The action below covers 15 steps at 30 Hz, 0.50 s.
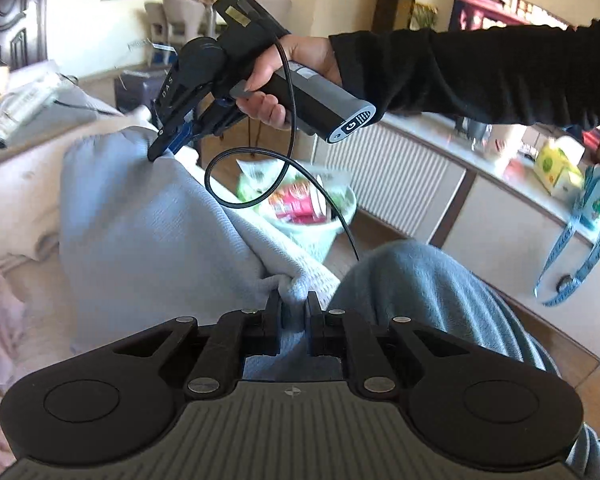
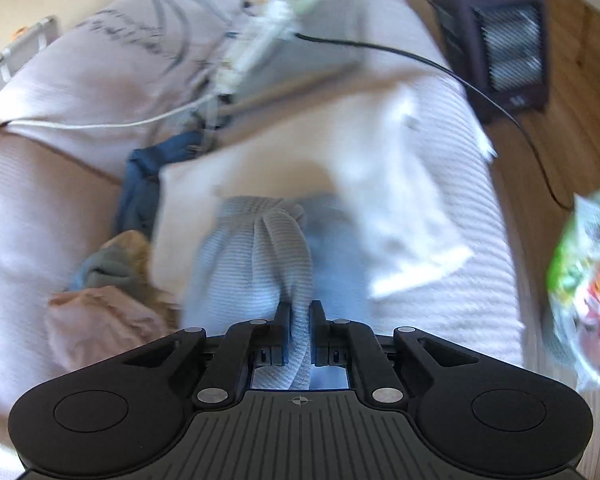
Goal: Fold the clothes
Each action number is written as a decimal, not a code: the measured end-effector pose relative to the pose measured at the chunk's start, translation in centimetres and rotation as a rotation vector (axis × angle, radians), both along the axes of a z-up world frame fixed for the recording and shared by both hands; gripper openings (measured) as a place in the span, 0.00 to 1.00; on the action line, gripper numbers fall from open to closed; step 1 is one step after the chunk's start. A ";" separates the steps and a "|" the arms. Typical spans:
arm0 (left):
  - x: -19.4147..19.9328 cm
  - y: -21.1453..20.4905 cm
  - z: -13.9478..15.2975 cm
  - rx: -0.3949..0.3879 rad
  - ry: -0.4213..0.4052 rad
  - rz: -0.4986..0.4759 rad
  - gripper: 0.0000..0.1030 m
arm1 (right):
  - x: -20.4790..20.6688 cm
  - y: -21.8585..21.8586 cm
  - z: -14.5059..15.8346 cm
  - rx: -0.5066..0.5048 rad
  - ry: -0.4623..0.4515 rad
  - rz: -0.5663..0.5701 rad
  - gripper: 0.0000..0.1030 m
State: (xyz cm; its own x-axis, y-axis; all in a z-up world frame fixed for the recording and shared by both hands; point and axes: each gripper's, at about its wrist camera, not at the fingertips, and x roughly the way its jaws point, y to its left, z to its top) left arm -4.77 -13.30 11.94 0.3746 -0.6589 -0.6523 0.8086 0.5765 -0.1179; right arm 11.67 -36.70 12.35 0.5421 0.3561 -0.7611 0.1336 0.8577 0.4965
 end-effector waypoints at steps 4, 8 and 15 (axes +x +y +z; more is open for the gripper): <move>1.1 -0.6 -2.0 0.022 0.059 0.008 0.09 | -0.5 -1.1 -2.0 0.015 -0.001 -0.028 0.10; 2.1 0.0 -2.6 0.009 0.130 0.044 0.10 | -0.4 -0.7 -3.2 0.010 0.019 -0.068 0.16; -0.1 4.1 -1.1 -0.072 0.193 0.136 0.44 | -2.3 -0.4 -0.5 -0.219 -0.010 -0.077 0.58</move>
